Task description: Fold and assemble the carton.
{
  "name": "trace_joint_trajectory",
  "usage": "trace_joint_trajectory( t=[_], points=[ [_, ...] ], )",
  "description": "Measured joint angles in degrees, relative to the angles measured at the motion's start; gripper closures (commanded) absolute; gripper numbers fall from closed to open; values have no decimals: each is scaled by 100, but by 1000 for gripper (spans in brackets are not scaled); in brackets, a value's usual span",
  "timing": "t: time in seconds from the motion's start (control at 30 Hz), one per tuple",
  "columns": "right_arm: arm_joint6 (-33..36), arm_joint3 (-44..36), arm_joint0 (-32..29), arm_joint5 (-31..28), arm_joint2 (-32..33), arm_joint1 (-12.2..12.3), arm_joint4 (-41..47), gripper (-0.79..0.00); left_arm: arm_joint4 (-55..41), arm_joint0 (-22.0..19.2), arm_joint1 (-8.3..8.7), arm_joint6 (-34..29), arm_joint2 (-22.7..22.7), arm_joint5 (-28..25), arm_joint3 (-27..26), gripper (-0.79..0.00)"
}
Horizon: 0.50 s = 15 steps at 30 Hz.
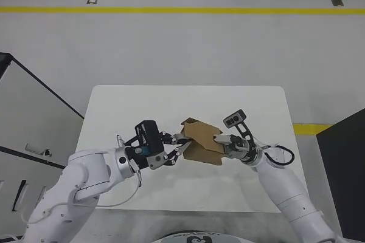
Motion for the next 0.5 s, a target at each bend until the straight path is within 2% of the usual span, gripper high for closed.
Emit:
trace_joint_trajectory(
  t=[0.23,0.5],
  points=[
    [286,147,-1,448,4,-10,389,0,-4,73,13,131,-279,149,60,0],
    [291,140,0,491,-3,-10,393,0,17,85,10,156,-300,225,55,0]
  ],
)
